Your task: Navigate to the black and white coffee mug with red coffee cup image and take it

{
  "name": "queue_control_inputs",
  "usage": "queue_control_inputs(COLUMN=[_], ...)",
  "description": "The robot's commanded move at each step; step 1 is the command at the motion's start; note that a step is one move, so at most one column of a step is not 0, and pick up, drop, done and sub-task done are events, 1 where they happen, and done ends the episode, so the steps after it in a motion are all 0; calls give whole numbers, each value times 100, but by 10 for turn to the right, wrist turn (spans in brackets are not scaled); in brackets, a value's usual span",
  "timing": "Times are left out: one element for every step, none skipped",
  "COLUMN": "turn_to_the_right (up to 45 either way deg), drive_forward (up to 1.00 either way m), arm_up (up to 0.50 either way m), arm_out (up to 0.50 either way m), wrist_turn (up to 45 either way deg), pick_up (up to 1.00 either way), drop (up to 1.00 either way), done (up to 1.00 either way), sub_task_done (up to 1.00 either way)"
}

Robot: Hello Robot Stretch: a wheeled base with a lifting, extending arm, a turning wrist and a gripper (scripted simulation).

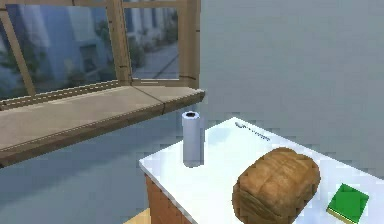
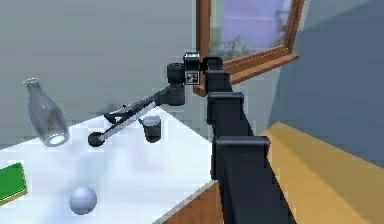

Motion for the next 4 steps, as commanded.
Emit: queue_control_inputs(turn_to_the_right=[0,0,0,0], drive_forward=[0,0,0,0], arm_up=[0,0,-10,0], arm_out=[0,0,0,0], wrist_turn=[450,90,0,0], pick_up=[0,0,0,100], drop=[0,0,0,0], done=[0,0,0,0], sub_task_done=[0,0,0,0])
